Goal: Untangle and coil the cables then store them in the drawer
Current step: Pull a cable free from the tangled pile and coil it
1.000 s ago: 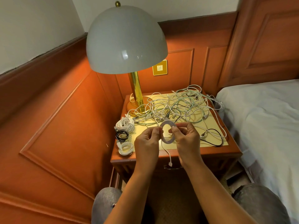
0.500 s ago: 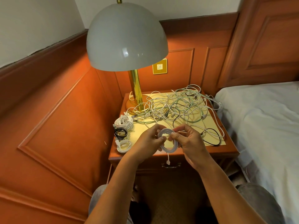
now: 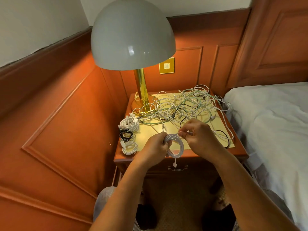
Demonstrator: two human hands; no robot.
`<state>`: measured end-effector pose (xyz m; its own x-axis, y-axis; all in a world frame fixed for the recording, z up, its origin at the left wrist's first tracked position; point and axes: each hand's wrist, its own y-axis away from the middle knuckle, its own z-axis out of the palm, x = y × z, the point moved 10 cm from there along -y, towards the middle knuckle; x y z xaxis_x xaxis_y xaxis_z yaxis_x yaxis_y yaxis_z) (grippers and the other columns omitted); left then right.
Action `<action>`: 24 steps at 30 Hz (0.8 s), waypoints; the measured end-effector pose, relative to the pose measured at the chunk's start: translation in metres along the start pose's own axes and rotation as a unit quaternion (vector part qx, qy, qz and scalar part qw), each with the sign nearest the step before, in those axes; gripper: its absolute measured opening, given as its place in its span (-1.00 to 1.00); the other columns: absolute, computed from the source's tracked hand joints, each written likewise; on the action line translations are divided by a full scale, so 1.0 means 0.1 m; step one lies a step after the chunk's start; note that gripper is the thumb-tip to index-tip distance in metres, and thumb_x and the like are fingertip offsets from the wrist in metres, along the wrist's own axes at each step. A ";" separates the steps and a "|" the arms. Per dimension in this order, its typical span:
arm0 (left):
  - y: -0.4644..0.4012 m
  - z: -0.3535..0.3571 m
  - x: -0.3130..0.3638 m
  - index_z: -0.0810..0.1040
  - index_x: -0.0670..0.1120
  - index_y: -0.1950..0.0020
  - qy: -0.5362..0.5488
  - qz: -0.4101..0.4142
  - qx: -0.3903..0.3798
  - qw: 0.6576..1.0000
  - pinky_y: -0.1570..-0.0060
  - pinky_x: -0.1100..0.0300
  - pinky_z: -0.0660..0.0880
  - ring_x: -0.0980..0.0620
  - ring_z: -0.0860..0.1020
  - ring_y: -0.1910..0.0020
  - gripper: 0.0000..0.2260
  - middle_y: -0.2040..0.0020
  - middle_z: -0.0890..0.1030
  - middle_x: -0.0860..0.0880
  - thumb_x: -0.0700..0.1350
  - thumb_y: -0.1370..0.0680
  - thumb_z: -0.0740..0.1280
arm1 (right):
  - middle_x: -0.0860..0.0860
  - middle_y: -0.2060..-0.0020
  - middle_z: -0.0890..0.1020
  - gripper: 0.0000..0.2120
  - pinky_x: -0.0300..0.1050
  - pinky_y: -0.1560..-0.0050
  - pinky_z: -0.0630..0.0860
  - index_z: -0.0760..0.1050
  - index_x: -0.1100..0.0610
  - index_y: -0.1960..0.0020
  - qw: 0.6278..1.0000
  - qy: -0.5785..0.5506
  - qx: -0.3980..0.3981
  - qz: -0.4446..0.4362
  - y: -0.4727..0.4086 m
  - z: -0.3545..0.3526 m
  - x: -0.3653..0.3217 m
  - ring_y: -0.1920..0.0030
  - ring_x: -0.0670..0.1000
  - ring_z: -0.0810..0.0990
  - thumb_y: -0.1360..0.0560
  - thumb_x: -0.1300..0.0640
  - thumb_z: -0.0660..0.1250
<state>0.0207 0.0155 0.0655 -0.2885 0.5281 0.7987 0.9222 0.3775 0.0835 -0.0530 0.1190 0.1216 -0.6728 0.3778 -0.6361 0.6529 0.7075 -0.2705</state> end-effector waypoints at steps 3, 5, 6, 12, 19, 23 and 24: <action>-0.02 0.04 0.01 0.49 -0.16 -0.01 0.012 -0.002 -0.004 1.000 0.27 0.21 0.51 0.07 0.58 0.28 -0.92 0.15 0.57 -0.12 -0.17 -0.63 0.24 | 0.04 0.11 0.57 -0.93 -0.42 0.19 0.31 0.66 0.23 0.06 0.999 0.017 0.027 -0.014 -0.02 -0.10 -0.04 0.15 -0.05 0.51 -0.50 0.29 0.40; -0.03 0.09 0.05 0.48 -0.11 0.04 0.008 0.004 -0.019 1.000 0.29 0.28 0.48 0.07 0.57 0.26 -0.93 0.17 0.54 -0.07 -0.21 -0.62 0.24 | 0.04 0.11 0.58 -0.92 -0.41 0.18 0.32 0.67 0.24 0.06 0.999 0.012 0.044 -0.009 -0.03 -0.15 -0.02 0.14 -0.04 0.51 -0.50 0.29 0.40; -0.03 0.13 0.08 0.46 -0.07 0.07 0.000 0.008 -0.029 1.000 0.28 0.28 0.49 0.05 0.57 0.23 -0.91 0.16 0.53 -0.05 -0.23 -0.62 0.24 | 0.05 0.11 0.58 -0.92 -0.39 0.18 0.33 0.67 0.24 0.05 0.999 0.008 0.050 -0.005 -0.03 -0.16 0.00 0.13 -0.03 0.52 -0.50 0.29 0.40; 0.02 0.37 0.19 0.42 -0.04 0.06 -0.038 0.012 -0.073 0.997 0.13 0.06 0.58 -0.07 0.62 0.13 -0.89 0.14 0.52 -0.06 -0.21 -0.64 0.20 | 0.03 0.10 0.57 -0.90 -0.43 0.18 0.34 0.66 0.26 0.01 0.997 -0.002 0.077 0.004 -0.04 -0.18 0.03 0.12 -0.02 0.53 -0.50 0.30 0.39; 0.04 0.35 0.18 0.40 0.05 0.10 -0.004 0.011 -0.070 0.997 0.13 0.04 0.56 -0.06 0.62 0.16 -0.82 0.16 0.54 -0.05 -0.19 -0.65 0.18 | 0.00 0.12 0.56 -0.89 -0.36 0.21 0.41 0.65 0.24 0.01 0.989 -0.049 0.135 0.036 0.00 -0.29 0.20 0.17 -0.11 0.51 -0.51 0.23 0.40; 0.06 0.31 0.19 0.46 -0.06 0.00 0.036 0.022 -0.072 0.997 0.10 -0.02 0.57 -0.02 0.62 0.20 -0.93 0.15 0.60 -0.11 -0.16 -0.65 0.21 | 0.03 0.03 0.57 -0.96 -0.42 0.14 0.39 0.63 0.12 0.05 0.981 -0.097 0.152 0.070 0.06 -0.30 0.33 0.09 -0.11 0.52 -0.51 0.19 0.40; 0.06 0.28 0.19 0.48 -0.10 -0.03 0.048 0.023 -0.063 0.997 0.10 -0.03 0.57 0.00 0.62 0.22 -0.93 0.16 0.61 -0.11 -0.15 -0.65 0.22 | 0.04 -0.01 0.56 -0.95 -0.38 0.09 0.41 0.60 0.03 0.09 0.978 -0.125 0.146 0.086 0.08 -0.28 0.39 0.01 -0.07 0.53 -0.51 0.17 0.41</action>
<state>0.0133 0.0485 0.0644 -0.2253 0.4645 0.8564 0.9606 0.2527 0.1157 -0.0841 0.1558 0.1150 -0.4625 0.2923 -0.8370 0.8445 0.4329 -0.3154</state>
